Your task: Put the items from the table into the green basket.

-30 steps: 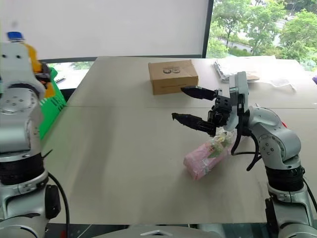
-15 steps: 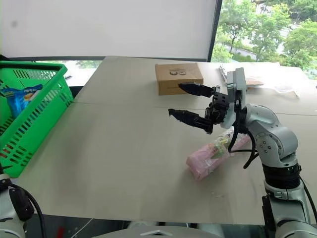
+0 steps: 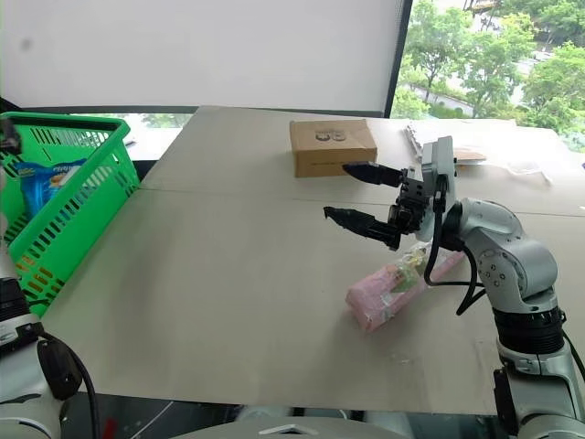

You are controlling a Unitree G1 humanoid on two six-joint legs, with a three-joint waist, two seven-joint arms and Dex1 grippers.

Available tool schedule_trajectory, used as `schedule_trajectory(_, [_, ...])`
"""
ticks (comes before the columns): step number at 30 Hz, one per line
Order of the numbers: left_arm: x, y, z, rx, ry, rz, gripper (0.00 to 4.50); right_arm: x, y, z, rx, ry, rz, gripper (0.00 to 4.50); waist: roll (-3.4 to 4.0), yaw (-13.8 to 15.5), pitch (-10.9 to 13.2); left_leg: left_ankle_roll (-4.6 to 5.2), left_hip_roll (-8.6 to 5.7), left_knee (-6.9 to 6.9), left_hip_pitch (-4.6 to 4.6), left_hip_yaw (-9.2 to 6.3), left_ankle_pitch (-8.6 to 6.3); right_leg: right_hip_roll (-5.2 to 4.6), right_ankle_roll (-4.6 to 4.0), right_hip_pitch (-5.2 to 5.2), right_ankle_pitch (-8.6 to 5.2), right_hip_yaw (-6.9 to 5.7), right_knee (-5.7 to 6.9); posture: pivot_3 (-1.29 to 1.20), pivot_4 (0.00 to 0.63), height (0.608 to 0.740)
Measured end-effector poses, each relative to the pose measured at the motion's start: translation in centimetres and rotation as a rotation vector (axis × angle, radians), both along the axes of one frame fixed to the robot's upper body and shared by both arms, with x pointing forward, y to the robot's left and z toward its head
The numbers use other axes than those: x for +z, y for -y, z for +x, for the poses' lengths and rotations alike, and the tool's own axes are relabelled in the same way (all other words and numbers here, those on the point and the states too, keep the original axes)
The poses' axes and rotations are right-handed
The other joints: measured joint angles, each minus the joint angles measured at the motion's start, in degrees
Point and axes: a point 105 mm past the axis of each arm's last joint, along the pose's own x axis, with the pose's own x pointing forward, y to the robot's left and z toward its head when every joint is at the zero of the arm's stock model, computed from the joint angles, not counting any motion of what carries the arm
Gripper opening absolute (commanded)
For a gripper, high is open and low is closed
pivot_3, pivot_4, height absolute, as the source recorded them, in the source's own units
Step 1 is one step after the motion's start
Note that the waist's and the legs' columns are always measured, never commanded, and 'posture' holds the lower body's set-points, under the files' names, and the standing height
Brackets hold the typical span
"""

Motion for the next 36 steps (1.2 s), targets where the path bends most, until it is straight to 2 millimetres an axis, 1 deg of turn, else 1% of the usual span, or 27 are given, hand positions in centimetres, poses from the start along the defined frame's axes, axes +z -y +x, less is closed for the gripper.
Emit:
schedule_trajectory(1, [-0.1,1.8,0.7,-0.114,-0.006,-0.002,4.41,-0.9,0.8,0.1,-0.021,0.009,-0.062,4.50,0.02,-0.1,0.0,0.03,0.00,0.08,-0.01,0.02,-0.02,0.00,0.03,0.01,0.03,0.01,0.00,0.14,0.000,0.724])
schedule_trajectory(2, [-0.6,4.3,1.2,-0.275,-0.049,0.019,4.41,-2.4,2.1,0.2,-0.049,0.015,-0.168,4.50,0.06,-0.2,-0.1,0.08,0.00,0.14,0.00,0.09,-0.04,0.01,0.06,0.06,0.04,0.05,-0.03,0.14,0.000,0.724])
schedule_trajectory(3, [-1.2,5.7,1.4,-0.359,-0.083,0.031,4.41,-3.2,2.9,0.4,-0.068,0.005,-0.215,4.50,0.12,-0.3,-0.1,0.10,0.00,0.15,0.04,0.12,-0.05,0.01,0.06,0.09,0.05,0.10,-0.03,0.14,0.000,0.724])
schedule_trajectory(4, [-2.4,7.7,1.1,-0.486,-0.175,0.071,4.41,-4.2,3.5,0.4,-0.069,-0.001,-0.288,4.50,0.20,-0.6,-0.1,0.10,0.01,0.15,0.06,0.20,-0.05,0.05,0.06,0.08,0.04,0.17,-0.03,0.14,0.000,0.724])
schedule_trajectory(6, [-5.2,11.4,-0.1,-0.714,-0.352,0.131,4.41,-5.6,4.4,0.1,-0.054,-0.021,-0.378,4.50,0.40,-1.8,0.0,0.13,0.07,0.14,0.14,0.29,-0.07,0.11,0.05,0.09,0.04,0.28,-0.02,0.14,0.000,0.724])
schedule_trajectory(7, [-6.6,13.4,-1.4,-0.847,-0.445,0.140,4.41,-6.2,4.8,0.1,-0.038,-0.014,-0.416,4.50,0.46,-2.5,0.0,0.14,0.14,0.13,0.17,0.37,-0.07,0.19,0.05,0.08,0.04,0.37,-0.01,0.14,0.000,0.724])
schedule_trajectory(8, [-7.6,15.0,-2.7,-0.958,-0.517,0.145,4.41,-6.6,5.2,0.1,-0.022,0.001,-0.451,4.50,0.51,-3.0,0.0,0.14,0.18,0.14,0.20,0.37,-0.07,0.24,0.03,0.10,0.03,0.36,0.01,0.13,0.000,0.724])
schedule_trajectory(9, [-8.1,16.5,-3.9,-1.057,-0.572,0.155,4.41,-7.0,5.8,0.1,-0.009,0.023,-0.496,4.50,0.60,-3.3,0.1,0.15,0.20,0.14,0.27,0.36,-0.06,0.29,0.03,0.17,0.03,0.34,0.01,0.13,0.000,0.724])
schedule_trajectory(10, [-8.2,17.2,-4.9,-1.119,-0.616,0.174,4.41,-7.5,6.4,0.2,0.008,0.043,-0.548,4.50,0.74,-3.6,0.2,0.15,0.23,0.12,0.53,0.44,-0.07,0.35,0.01,0.39,0.01,0.36,-0.01,0.12,0.000,0.724])
schedule_trajectory(11, [-8.2,17.8,-5.5,-1.163,-0.642,0.193,4.41,-8.1,7.1,0.3,0.020,0.051,-0.601,4.50,0.92,-3.6,0.3,0.17,0.25,0.09,0.80,0.49,-0.08,0.37,-0.02,0.68,-0.04,0.37,-0.06,0.12,0.000,0.724])
schedule_trajectory(13, [-7.3,18.5,-6.6,-1.234,-0.637,0.240,4.41,-9.2,8.3,0.7,0.074,0.103,-0.746,4.50,1.48,-3.7,0.6,0.24,0.28,0.08,1.40,0.82,-0.12,0.48,-0.07,1.31,-0.20,0.42,-0.19,0.13,0.000,0.724])
schedule_trajectory(14, [-6.8,19.0,-6.9,-1.268,-0.619,0.252,4.41,-9.8,8.6,1.3,0.130,0.161,-0.836,4.50,1.63,-3.7,0.7,0.30,0.31,0.07,1.79,0.97,-0.15,0.54,0.10,1.59,-0.30,0.40,-0.19,0.13,0.000,0.724])
schedule_trajectory(15, [-6.7,19.0,-6.9,-1.270,-0.617,0.254,4.41,-9.8,8.6,1.4,0.133,0.164,-0.841,4.50,1.83,-3.8,0.9,0.34,0.37,0.07,2.02,1.10,-0.17,0.61,0.16,1.78,-0.34,0.45,-0.20,0.13,0.000,0.724])
schedule_trajectory(17, [-6.5,19.1,-7.0,-1.285,-0.617,0.268,4.41,-10.1,8.4,2.6,0.195,0.239,-0.933,4.50,1.85,-4.2,0.9,0.35,0.44,0.13,2.07,1.15,-0.17,0.89,0.16,1.80,-0.33,0.51,-0.14,0.14,0.000,0.724])
schedule_trajectory(19, [-6.6,19.5,-7.5,-1.318,-0.636,0.277,4.41,-9.9,9.0,4.2,0.222,0.296,-1.033,4.50,1.86,-5.0,0.9,0.34,0.49,0.15,2.06,1.15,-0.17,1.06,0.15,1.78,-0.31,0.65,-0.11,0.16,0.000,0.724])
schedule_trajectory(21, [-6.6,19.7,-7.9,-1.343,-0.643,0.266,4.41,-9.7,9.5,4.9,0.225,0.314,-1.072,4.50,1.83,-5.0,0.9,0.35,0.52,0.14,2.05,1.05,-0.17,1.03,-0.01,1.76,-0.16,0.77,-0.12,0.17,0.000,0.724])
schedule_trajectory(23, [-6.7,19.7,-8.6,-1.375,-0.659,0.219,4.41,-10.1,9.8,5.7,0.248,0.318,-1.118,4.50,1.79,-5.1,0.9,0.40,0.56,0.12,1.98,1.06,-0.21,1.01,0.03,1.67,-0.11,0.99,-0.14,0.18,0.000,0.724])
schedule_trajectory(26, [-6.5,20.4,-10.1,-1.452,-0.666,0.183,4.41,-10.9,10.0,6.1,0.296,0.308,-1.169,4.50,1.75,-5.0,1.0,0.39,0.59,0.09,1.89,1.04,-0.22,0.84,0.05,1.57,-0.09,1.05,-0.15,0.19,0.000,0.724])
schedule_trajectory(29, [-5.5,21.5,-11.9,-1.558,-0.636,0.182,4.41,-11.3,9.6,6.5,0.349,0.318,-1.212,4.50,1.76,-5.0,1.0,0.39,0.59,0.08,1.91,1.02,-0.22,0.83,-0.08,1.57,-0.16,1.03,-0.15,0.20,0.000,0.724])
schedule_trajectory(31, [-4.9,21.9,-13.1,-1.618,-0.617,0.174,4.41,-11.5,9.5,6.7,0.387,0.326,-1.252,4.50,1.78,-4.9,1.0,0.39,0.58,0.08,1.97,1.03,-0.21,0.83,-0.11,1.59,-0.18,1.04,-0.11,0.21,0.000,0.724])
schedule_trajectory(32, [-4.9,22.0,-13.1,-1.620,-0.617,0.173,4.41,-11.5,9.5,6.7,0.389,0.327,-1.255,4.50,1.77,-4.9,1.0,0.39,0.58,0.09,1.97,1.02,-0.21,0.83,-0.11,1.60,-0.18,1.04,-0.10,0.21,0.000,0.724])
schedule_trajectory(33, [-5.0,22.0,-14.1,-1.662,-0.637,0.153,4.41,-11.7,9.8,6.7,0.421,0.327,-1.296,4.50,1.77,-4.9,1.0,0.38,0.58,0.10,2.04,1.00,-0.21,0.86,-0.12,1.67,-0.19,1.02,-0.09,0.21,0.000,0.724])
schedule_trajectory(36, [-5.3,21.7,-14.5,-1.666,-0.666,0.139,4.41,-11.9,9.9,6.7,0.441,0.331,-1.324,4.50,1.77,-4.8,1.0,0.38,0.57,0.11,2.08,0.98,-0.21,0.96,-0.12,1.73,-0.19,1.02,-0.09,0.22,0.000,0.724])
